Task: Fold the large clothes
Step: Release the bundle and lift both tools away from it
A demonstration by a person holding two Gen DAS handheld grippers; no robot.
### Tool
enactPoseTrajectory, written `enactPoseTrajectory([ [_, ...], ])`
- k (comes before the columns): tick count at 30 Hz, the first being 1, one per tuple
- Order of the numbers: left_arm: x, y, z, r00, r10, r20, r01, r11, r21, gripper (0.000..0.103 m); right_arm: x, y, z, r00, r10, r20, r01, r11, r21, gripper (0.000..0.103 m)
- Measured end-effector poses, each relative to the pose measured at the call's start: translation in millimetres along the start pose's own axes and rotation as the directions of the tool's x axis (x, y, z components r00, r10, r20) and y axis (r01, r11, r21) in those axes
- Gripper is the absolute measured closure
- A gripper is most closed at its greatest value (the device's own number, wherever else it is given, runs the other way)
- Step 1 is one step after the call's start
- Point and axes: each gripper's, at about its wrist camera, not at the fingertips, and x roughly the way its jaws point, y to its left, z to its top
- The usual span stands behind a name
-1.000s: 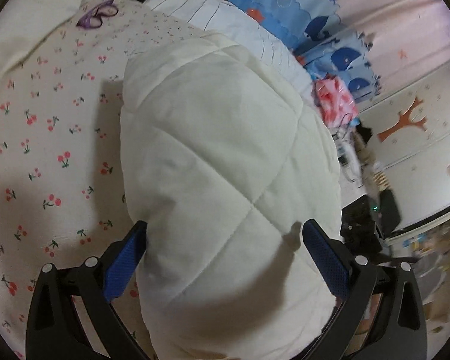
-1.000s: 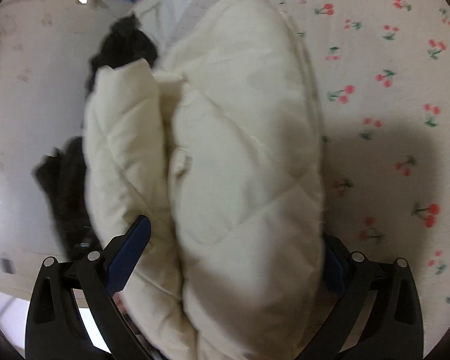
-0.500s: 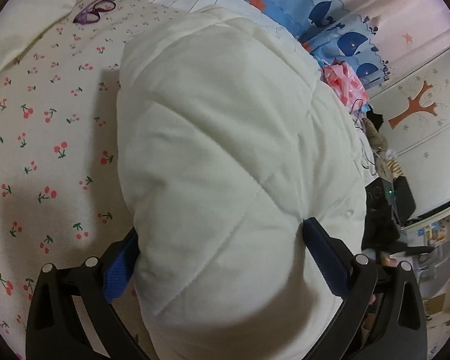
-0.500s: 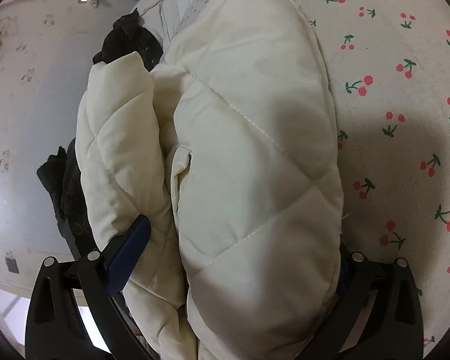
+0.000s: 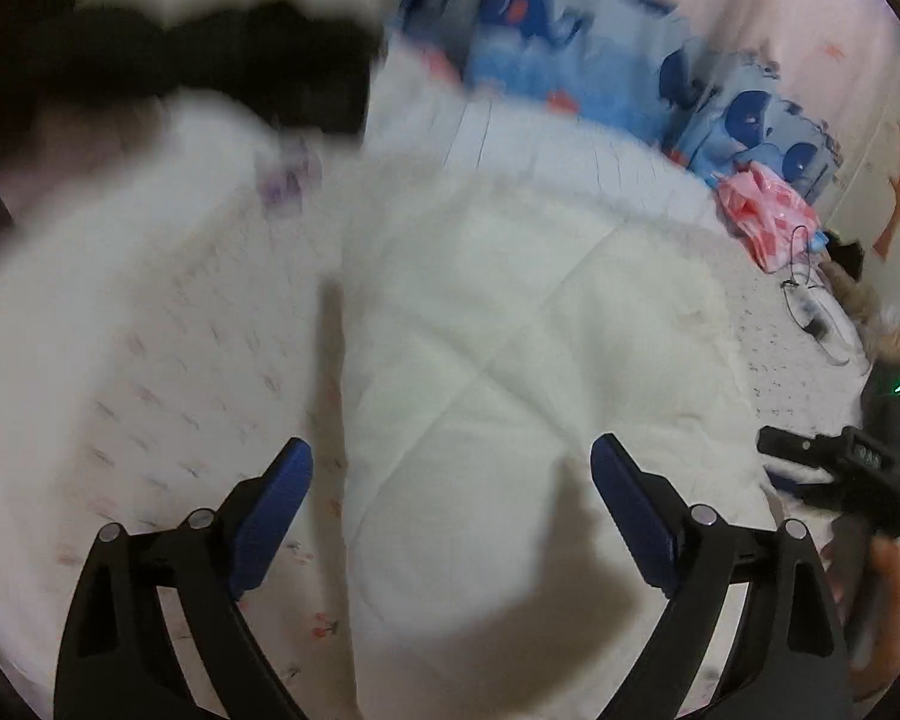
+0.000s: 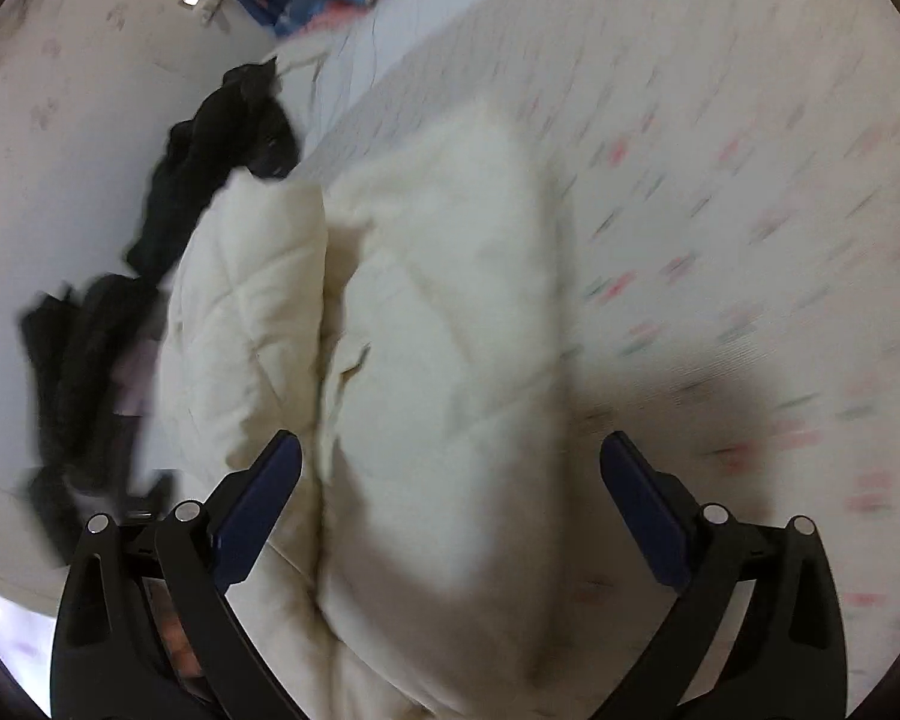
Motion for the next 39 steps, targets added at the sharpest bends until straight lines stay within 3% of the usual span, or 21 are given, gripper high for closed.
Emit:
enactPoseTrajectory([
  [3,-28.3,-46.2,1.0,0.997,-0.048,0.068,0.038,0.990,0.137,0.007,-33.9,3.4,2.1,0.980,-0.174,0.099,0.185,0.977,-0.110,0.007],
  [6,-30.4,-109.1,1.8,0.988,-0.156,0.020,0.146,0.956,0.256,0.007,-51.9,-15.9,1.1,0.950,-0.294,0.101,0.307,0.938,-0.159,0.007],
  [9,-17.0,-161.0,-2.3,0.972,-0.233,-0.016,0.228,0.932,0.280,0.007,-63.9,-50.9,-1.2,0.910,-0.405,0.095,0.416,0.885,-0.209,0.007],
  [12,9.6,-206.2,-11.6,0.954,-0.291,-0.077,0.301,0.915,0.268,0.007,-73.6,-99.2,-8.0,0.883,-0.459,0.097,0.469,0.860,-0.201,0.007],
  [15,43.8,-251.5,-26.8,0.943,-0.300,-0.143,0.327,0.911,0.251,0.007,-83.6,-148.9,-12.7,0.868,-0.485,0.104,0.495,0.860,-0.122,0.007],
  [18,70.1,-289.2,-40.1,0.940,-0.288,-0.183,0.329,0.908,0.260,0.007,-93.2,-191.1,-14.3,0.859,-0.497,0.122,0.503,0.864,-0.028,0.007],
  [22,100.1,-324.3,-50.1,0.947,-0.255,-0.197,0.303,0.913,0.274,0.007,-90.9,-218.5,-6.2,0.852,-0.507,0.131,0.511,0.860,0.010,0.007],
  [27,126.8,-336.8,-54.2,0.952,-0.220,-0.211,0.271,0.928,0.254,0.007,-81.8,-224.7,-4.6,0.841,-0.511,0.176,0.518,0.856,0.010,0.007],
  [30,121.8,-335.5,-55.6,0.953,-0.232,-0.193,0.277,0.929,0.248,0.007,-90.0,-221.9,-5.3,0.848,-0.490,0.204,0.497,0.867,0.018,0.007],
  [32,100.7,-328.9,-50.1,0.950,-0.274,-0.152,0.304,0.925,0.227,0.007,-105.8,-211.6,-5.7,0.849,-0.470,0.242,0.480,0.877,0.020,0.007],
  [34,65.0,-311.3,-38.9,0.935,-0.347,-0.074,0.355,0.919,0.169,0.007,-123.2,-192.7,-6.5,0.850,-0.446,0.280,0.464,0.886,0.001,0.007],
  [36,34.5,-293.4,-24.9,0.932,-0.359,-0.044,0.361,0.919,0.159,0.007,-142.8,-161.1,-5.2,0.864,-0.397,0.309,0.429,0.902,-0.041,0.007],
  [37,23.1,-285.4,-20.2,0.945,-0.328,-0.025,0.327,0.929,0.172,0.007,-147.5,-147.7,-5.5,0.874,-0.377,0.307,0.414,0.908,-0.063,0.007],
  [39,-6.3,-256.4,-13.1,0.980,-0.194,0.038,0.182,0.962,0.201,0.007,-155.9,-106.9,-10.8,0.894,-0.330,0.304,0.384,0.913,-0.137,0.007],
])
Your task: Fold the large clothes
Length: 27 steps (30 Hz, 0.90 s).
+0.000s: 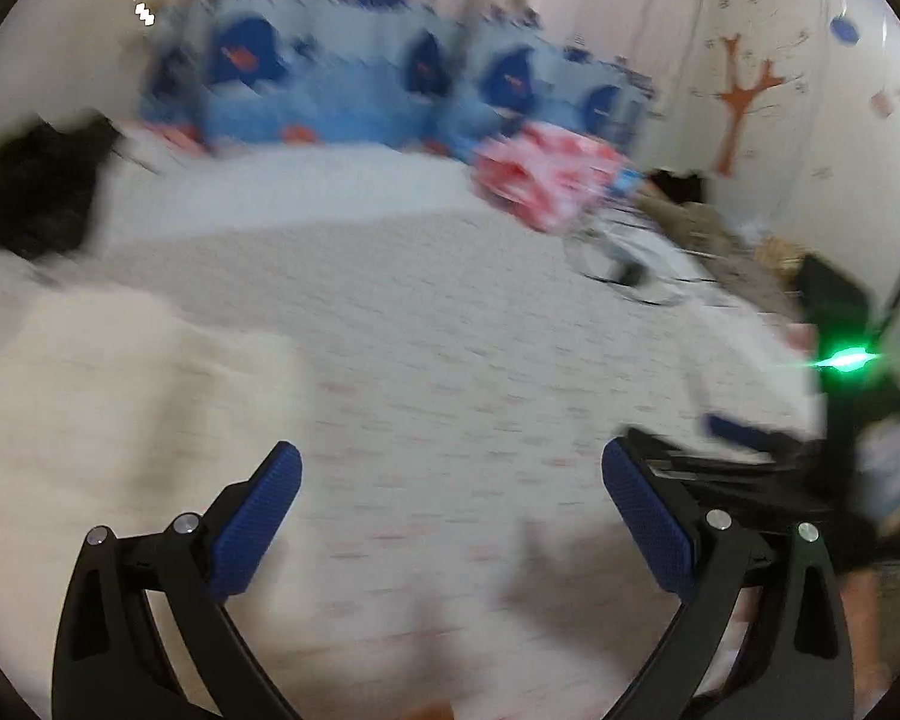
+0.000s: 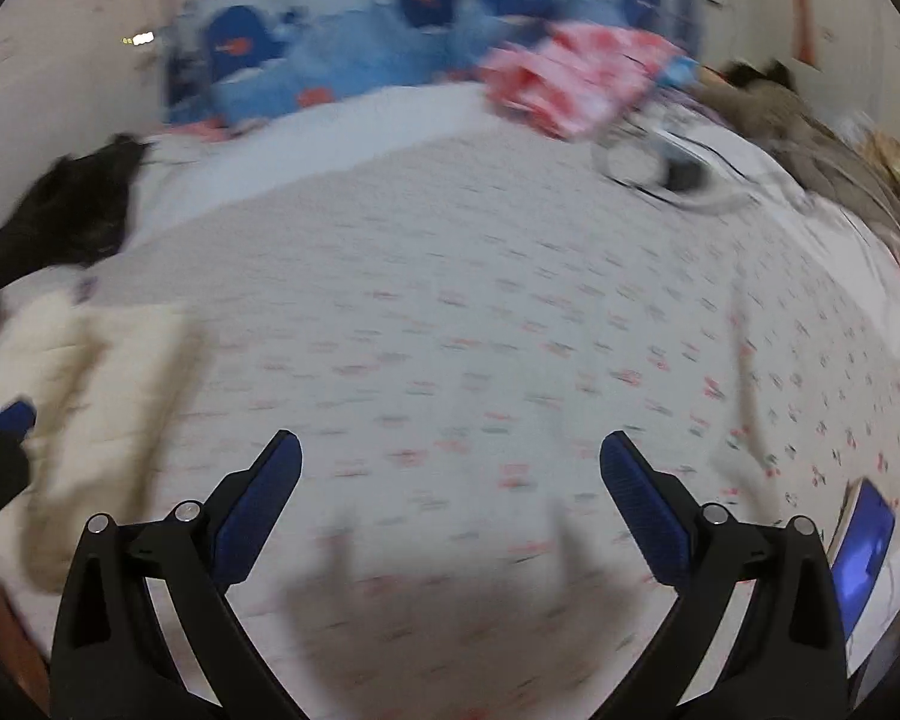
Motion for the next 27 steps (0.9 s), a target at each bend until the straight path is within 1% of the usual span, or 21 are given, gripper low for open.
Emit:
enactPoseTrajectory([
  [1,-10.8,12.7,-0.4,0.999,0.051,0.004,-0.051,0.999,-0.009,0.007,-11.2,22.6,-0.1,0.999,0.038,-0.006,-0.038,0.999,-0.037,0.007],
  [3,-32.9,48.8,-5.5,0.988,0.152,-0.019,-0.153,0.986,-0.071,0.007,-24.8,56.5,-5.0,0.995,0.093,-0.021,-0.094,0.993,-0.074,0.007],
  [4,-45.3,73.0,-11.3,0.984,0.175,-0.045,-0.179,0.976,-0.120,0.007,-31.4,75.5,-10.8,0.992,0.126,-0.029,-0.128,0.988,-0.089,0.007],
  [6,-66.1,107.6,-24.8,0.980,0.183,-0.081,-0.196,0.960,-0.202,0.007,-39.3,105.1,-23.1,0.986,0.163,-0.046,-0.167,0.980,-0.107,0.007],
  [7,-79.1,125.0,-34.6,0.973,0.207,-0.100,-0.226,0.944,-0.240,0.007,-42.6,118.9,-30.1,0.984,0.171,-0.053,-0.176,0.978,-0.114,0.007],
  [8,-88.5,136.5,-42.1,0.967,0.230,-0.112,-0.252,0.934,-0.255,0.007,-47.1,136.6,-38.5,0.980,0.190,-0.064,-0.197,0.972,-0.126,0.007],
  [10,-106.9,152.7,-57.4,0.951,0.278,-0.137,-0.305,0.915,-0.264,0.007,-52.5,160.0,-51.3,0.975,0.207,-0.076,-0.216,0.966,-0.142,0.007],
  [13,-129.6,160.8,-76.9,0.937,0.311,-0.159,-0.344,0.900,-0.266,0.007,-61.9,195.4,-69.3,0.971,0.222,-0.093,-0.235,0.956,-0.174,0.007],
  [15,-139.0,157.5,-83.5,0.937,0.314,-0.157,-0.345,0.903,-0.256,0.007,-64.2,206.2,-74.6,0.970,0.221,-0.101,-0.237,0.953,-0.188,0.007],
  [17,-142.3,154.9,-85.3,0.940,0.307,-0.151,-0.336,0.908,-0.251,0.007,-70.8,215.5,-76.7,0.971,0.217,-0.096,-0.233,0.951,-0.203,0.007],
  [19,-144.6,151.3,-84.8,0.944,0.298,-0.139,-0.325,0.911,-0.253,0.007,-76.0,217.0,-76.6,0.974,0.212,-0.085,-0.226,0.952,-0.206,0.007],
  [22,-151.4,146.7,-85.4,0.956,0.274,-0.105,-0.292,0.922,-0.255,0.007,-83.3,215.2,-76.7,0.977,0.200,-0.072,-0.210,0.957,-0.199,0.007],
  [24,-152.1,144.7,-83.2,0.960,0.265,-0.093,-0.280,0.925,-0.256,0.007,-84.2,212.0,-76.7,0.978,0.194,-0.071,-0.204,0.960,-0.189,0.007],
  [26,-152.9,147.4,-83.7,0.974,0.212,-0.081,-0.226,0.930,-0.288,0.007,-82.7,207.6,-76.8,0.978,0.193,-0.073,-0.203,0.962,-0.181,0.007],
  [27,-152.6,148.3,-83.9,0.977,0.198,-0.078,-0.213,0.931,-0.298,0.007,-83.0,207.8,-78.4,0.978,0.194,-0.073,-0.204,0.963,-0.178,0.007],
])
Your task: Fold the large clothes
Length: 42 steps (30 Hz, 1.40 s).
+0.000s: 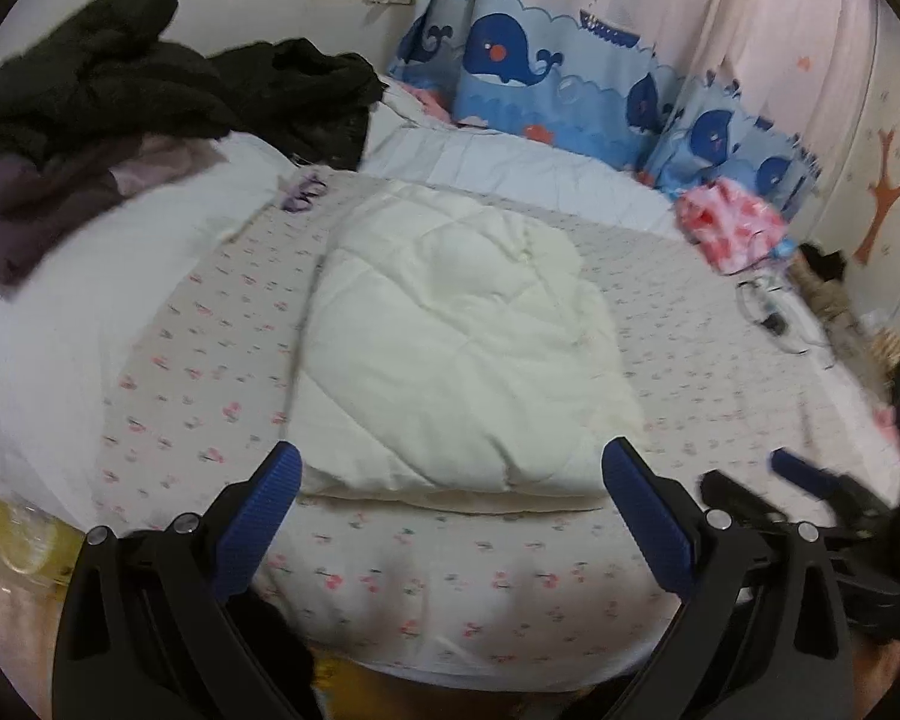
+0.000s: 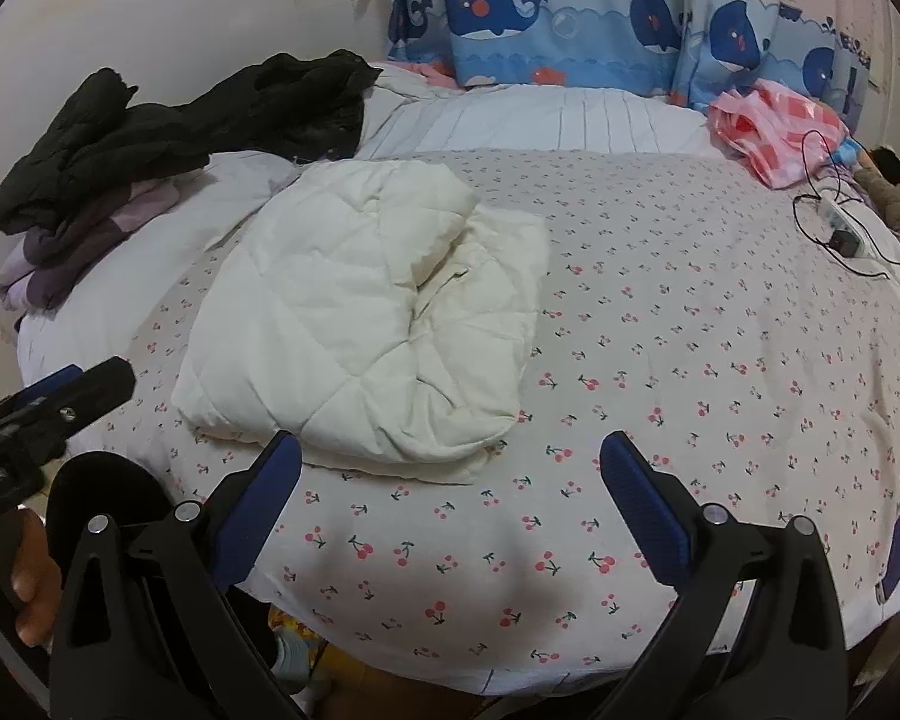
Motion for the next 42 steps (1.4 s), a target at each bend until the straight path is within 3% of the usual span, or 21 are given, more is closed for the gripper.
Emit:
enactPoseTrajectory([
  [2,-1.3,-2.4,-0.7,1.000,0.016,0.022,-0.016,1.000,0.000,0.007,0.2,-0.5,-0.5,1.000,0.003,0.004,-0.003,1.000,-0.002,0.007],
  [6,-3.0,-17.9,-1.9,0.989,0.130,0.070,-0.135,0.988,0.069,0.007,1.1,-6.2,-0.4,1.000,0.007,0.010,-0.007,1.000,0.002,0.007],
  [13,-7.8,-41.2,-0.3,0.974,0.186,0.128,-0.201,0.973,0.116,0.007,-2.0,-27.1,-0.7,1.000,0.005,0.023,-0.005,0.999,0.034,0.007],
  [42,-10.0,-58.6,-4.2,0.966,0.204,0.159,-0.230,0.959,0.168,0.007,2.1,-41.2,-10.8,1.000,0.027,0.007,-0.027,0.998,0.062,0.007],
])
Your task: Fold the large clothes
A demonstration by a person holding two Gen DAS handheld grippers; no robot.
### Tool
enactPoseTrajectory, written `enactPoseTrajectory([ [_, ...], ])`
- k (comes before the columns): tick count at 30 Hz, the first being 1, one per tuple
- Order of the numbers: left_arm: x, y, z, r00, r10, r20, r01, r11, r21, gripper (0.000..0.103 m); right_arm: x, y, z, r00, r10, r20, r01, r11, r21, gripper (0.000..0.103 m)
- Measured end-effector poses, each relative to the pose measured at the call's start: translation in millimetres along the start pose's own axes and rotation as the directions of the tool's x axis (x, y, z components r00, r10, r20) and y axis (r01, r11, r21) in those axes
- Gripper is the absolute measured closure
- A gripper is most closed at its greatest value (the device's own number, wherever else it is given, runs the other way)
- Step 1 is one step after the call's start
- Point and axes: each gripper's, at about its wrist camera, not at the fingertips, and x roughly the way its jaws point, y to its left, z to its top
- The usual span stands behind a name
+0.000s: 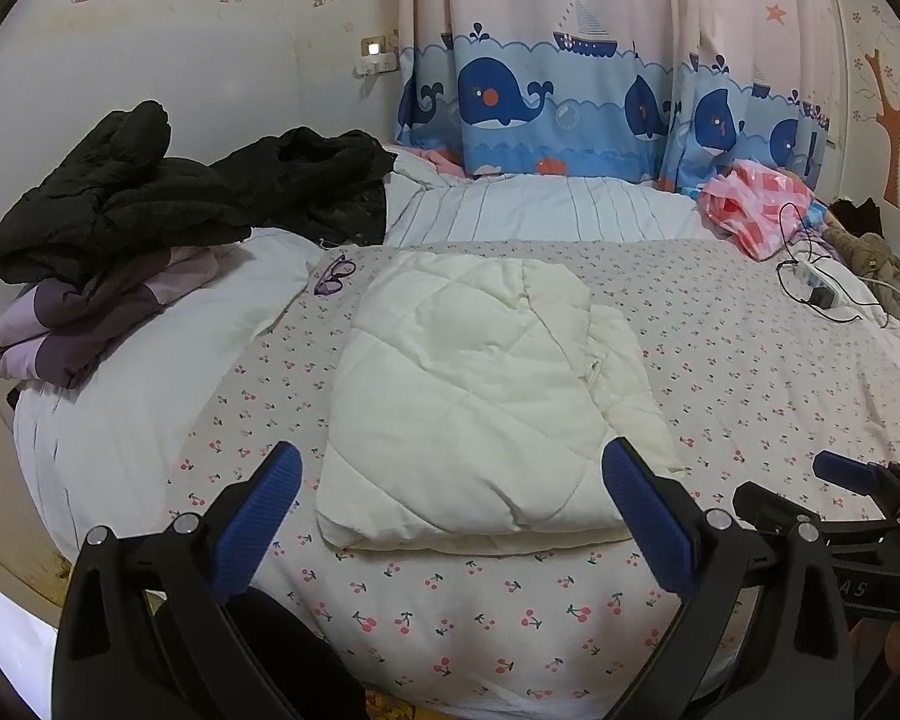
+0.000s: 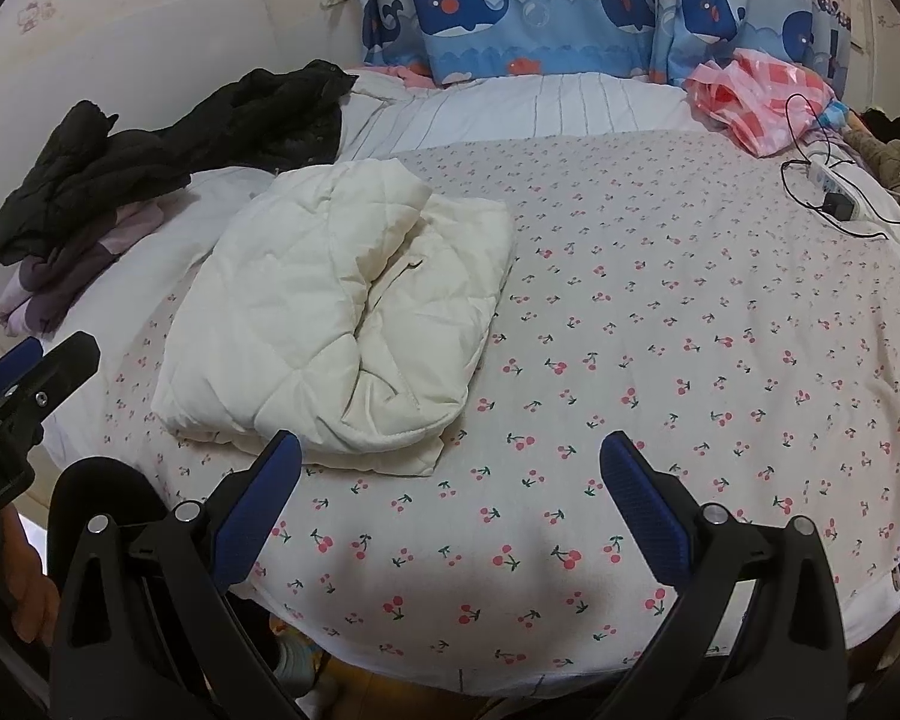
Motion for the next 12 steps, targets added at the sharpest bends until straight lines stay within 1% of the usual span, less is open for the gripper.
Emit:
enactPoseTrajectory([
  [12,0.7,0.5,0.3,1.000,-0.011,-0.007,0.011,1.000,0.005,0.007,1.3,1.5,-0.4,1.000,0.000,-0.002,0.000,1.000,0.001,0.007],
])
